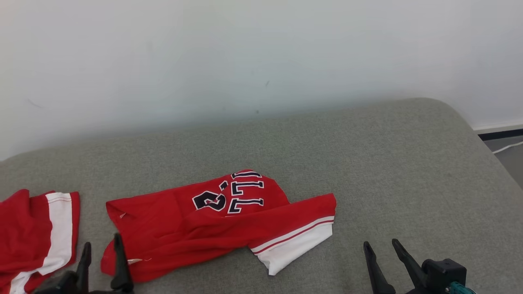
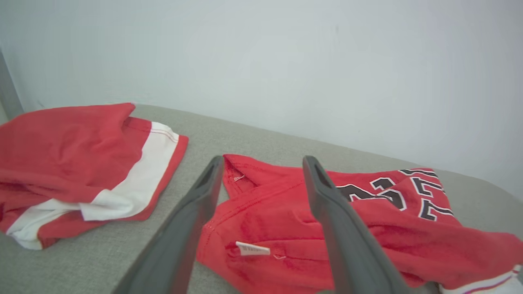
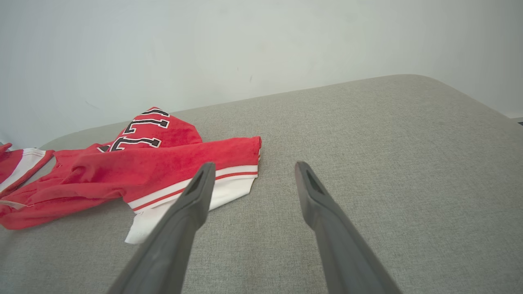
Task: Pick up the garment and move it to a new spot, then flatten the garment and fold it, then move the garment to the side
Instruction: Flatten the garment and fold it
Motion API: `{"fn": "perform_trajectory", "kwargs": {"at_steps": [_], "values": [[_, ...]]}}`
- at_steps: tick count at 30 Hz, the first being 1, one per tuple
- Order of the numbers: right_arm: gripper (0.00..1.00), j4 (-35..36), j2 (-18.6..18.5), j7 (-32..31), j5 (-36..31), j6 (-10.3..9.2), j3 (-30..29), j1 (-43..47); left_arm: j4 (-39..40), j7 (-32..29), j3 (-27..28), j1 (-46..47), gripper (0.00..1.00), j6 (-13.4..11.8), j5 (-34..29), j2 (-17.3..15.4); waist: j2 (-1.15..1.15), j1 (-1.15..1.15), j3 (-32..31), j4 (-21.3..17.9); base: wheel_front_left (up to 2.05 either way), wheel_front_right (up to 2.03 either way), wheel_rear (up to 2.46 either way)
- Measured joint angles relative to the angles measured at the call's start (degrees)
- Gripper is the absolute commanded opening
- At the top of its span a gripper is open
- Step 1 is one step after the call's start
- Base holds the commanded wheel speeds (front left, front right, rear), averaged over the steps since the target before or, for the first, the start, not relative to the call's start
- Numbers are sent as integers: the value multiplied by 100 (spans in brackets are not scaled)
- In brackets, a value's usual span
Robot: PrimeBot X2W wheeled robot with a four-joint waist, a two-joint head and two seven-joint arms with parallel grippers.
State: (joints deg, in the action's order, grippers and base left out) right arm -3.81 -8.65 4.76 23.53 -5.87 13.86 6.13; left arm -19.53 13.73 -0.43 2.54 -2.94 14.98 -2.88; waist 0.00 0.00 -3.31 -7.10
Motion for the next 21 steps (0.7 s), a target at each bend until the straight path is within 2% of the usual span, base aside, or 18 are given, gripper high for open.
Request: {"fn": "perform_trajectory", "kwargs": {"at_steps": [5,9,13,21], "values": [[100,-15,-13,113,76,0,-112,58,499,1,-506,-265,100,437,-176,-14,0,0,-101,169,0,0,0],[100,-13,-53,182,151,0,-288,92,812,1,-740,-572,100,600,-435,-151,0,0,-191,292,0,0,0],[100,-33,-62,218,280,-2,-460,197,1088,1,-714,-852,100,597,-543,-352,0,0,-281,387,0,0,0],[100,-21,-123,282,364,-19,-676,332,1485,-19,-597,-1140,100,539,-603,-432,0,0,-370,619,0,0,0]]}}
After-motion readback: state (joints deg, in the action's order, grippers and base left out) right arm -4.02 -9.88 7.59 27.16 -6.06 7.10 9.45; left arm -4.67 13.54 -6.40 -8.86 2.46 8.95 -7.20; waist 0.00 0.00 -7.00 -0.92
